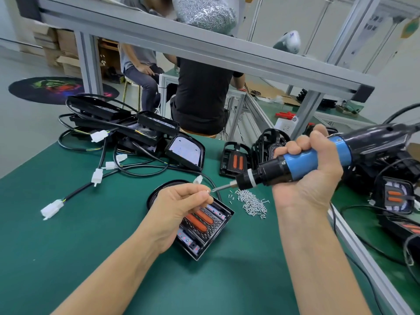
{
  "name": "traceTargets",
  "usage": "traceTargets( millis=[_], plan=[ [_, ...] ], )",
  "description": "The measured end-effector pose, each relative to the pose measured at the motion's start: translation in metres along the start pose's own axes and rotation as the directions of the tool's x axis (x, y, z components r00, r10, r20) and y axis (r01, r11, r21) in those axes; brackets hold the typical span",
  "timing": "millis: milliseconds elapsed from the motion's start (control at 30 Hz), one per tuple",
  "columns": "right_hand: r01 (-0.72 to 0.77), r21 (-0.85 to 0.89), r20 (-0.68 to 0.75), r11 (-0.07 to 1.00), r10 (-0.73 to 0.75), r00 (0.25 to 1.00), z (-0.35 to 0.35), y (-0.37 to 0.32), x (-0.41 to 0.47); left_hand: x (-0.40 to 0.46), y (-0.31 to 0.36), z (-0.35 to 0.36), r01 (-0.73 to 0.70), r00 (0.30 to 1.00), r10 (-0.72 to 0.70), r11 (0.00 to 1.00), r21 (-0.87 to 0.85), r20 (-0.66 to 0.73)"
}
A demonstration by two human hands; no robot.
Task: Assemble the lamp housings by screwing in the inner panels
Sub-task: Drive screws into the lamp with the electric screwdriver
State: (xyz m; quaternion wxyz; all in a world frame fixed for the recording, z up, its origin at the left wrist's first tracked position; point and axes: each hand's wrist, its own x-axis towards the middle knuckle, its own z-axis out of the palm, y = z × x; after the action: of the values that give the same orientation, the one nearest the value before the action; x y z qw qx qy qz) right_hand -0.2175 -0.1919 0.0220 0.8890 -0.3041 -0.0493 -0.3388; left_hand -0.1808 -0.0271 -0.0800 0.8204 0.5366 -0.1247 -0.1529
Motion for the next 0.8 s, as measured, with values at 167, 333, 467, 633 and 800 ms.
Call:
traceTargets(
  millis=[167, 333, 467, 633, 800],
  plan=[
    [-0.006, -0.003, 0.026, 1.000, 0.006, 1.000, 0.003, 0.005, -0.001, -0.002, -0.001, -0.002, -0.006, 1.000, 0.006, 1.000, -0.001, 0.009],
    [0.001, -0.012, 0.036, 1.000, -0.001, 0.999, 0.002, 0.009, -0.002, -0.001, -0.002, -0.003, -0.006, 1.000, 0.006, 1.000, 0.005, 0.010],
    [0.001, -0.004, 0.037, 1.000, -0.001, 0.999, 0.000, 0.010, -0.001, -0.001, -0.005, -0.002, -0.002, 1.000, 0.002, 1.000, -0.018, 0.005],
    [0.027, -0.023, 0.041, 0.999, -0.026, 0.999, -0.002, 0.012, -0.002, -0.001, -0.009, -0.001, -0.031, 0.999, 0.030, 0.999, -0.018, -0.044],
    [0.052, -0.007, 0.010, 0.999, -0.052, 0.999, -0.005, 0.017, -0.002, 0.001, -0.008, 0.001, -0.118, 0.988, 0.122, 0.992, 0.051, -0.094]
  ],
)
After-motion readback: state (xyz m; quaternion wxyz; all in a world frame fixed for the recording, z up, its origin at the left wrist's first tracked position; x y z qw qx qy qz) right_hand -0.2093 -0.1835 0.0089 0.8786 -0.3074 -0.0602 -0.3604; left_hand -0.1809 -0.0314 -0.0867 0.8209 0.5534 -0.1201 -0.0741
